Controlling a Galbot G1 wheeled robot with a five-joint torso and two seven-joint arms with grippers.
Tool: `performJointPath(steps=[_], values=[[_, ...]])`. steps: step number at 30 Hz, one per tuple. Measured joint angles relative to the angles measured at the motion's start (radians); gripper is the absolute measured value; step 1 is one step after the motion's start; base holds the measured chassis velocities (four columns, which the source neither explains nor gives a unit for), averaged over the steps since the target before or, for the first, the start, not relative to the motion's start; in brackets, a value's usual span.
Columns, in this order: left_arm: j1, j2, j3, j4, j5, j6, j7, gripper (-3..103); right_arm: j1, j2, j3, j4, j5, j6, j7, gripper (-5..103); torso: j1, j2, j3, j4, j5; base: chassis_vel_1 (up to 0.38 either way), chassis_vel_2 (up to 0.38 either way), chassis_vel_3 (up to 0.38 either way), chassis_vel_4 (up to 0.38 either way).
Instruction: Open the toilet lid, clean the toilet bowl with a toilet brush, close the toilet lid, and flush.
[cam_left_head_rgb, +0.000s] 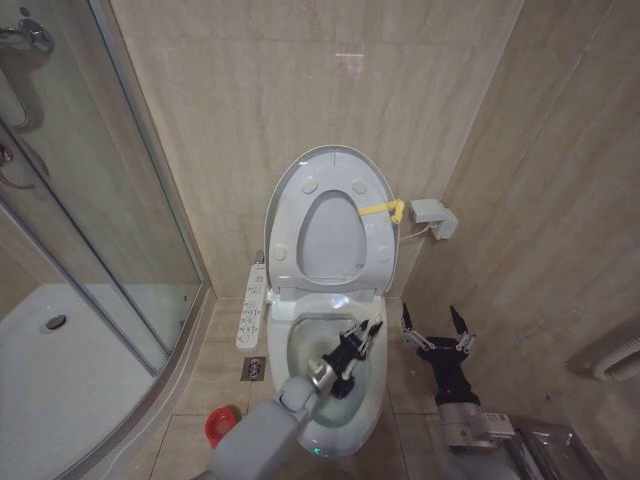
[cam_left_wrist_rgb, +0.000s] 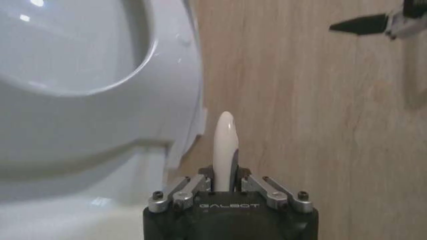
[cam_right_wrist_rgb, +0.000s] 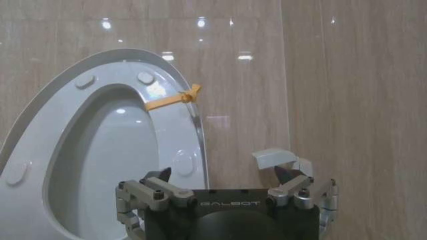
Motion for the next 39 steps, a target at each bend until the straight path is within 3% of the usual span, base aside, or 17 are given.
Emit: performJointPath(steps=[11,20,27,34,39], values=[[-0.036,0.066,-0.041,0.021,-0.002,0.012,0.014,19,0.000,0.000,0.000,0.000,0.000,0.000,0.000,100,0.000,0.000,0.000,0.0000,0.0003,0.000,0.000,0.000,0.000],[-0.012,0.018,-0.029,-0.041,0.001,-0.014,0.013,19,0.000,0.000,0.000,0.000,0.000,0.000,0.000,100,0.000,0.000,0.000,-0.0001,0.0003,0.000,0.000,0.000,0.000],[-0.013,-0.019,-0.019,0.040,-0.025,-0.029,0.043,19,0.000,0.000,0.000,0.000,0.000,0.000,0.000,100,0.000,0.000,0.000,-0.0002,0.0000,0.000,0.000,0.000,0.000],[-0.043,0.004,-0.043,0.080,-0.067,0.007,0.046,19,0.000,0.000,0.000,0.000,0.000,0.000,0.000,100,0.000,0.000,0.000,-0.0001,0.0000,0.000,0.000,0.000,0.000],[-0.055,0.025,-0.069,0.034,-0.072,0.017,0.037,19,0.000,0.000,0.000,0.000,0.000,0.000,0.000,100,0.000,0.000,0.000,0.0004,0.0004,0.000,0.000,0.000,0.000]])
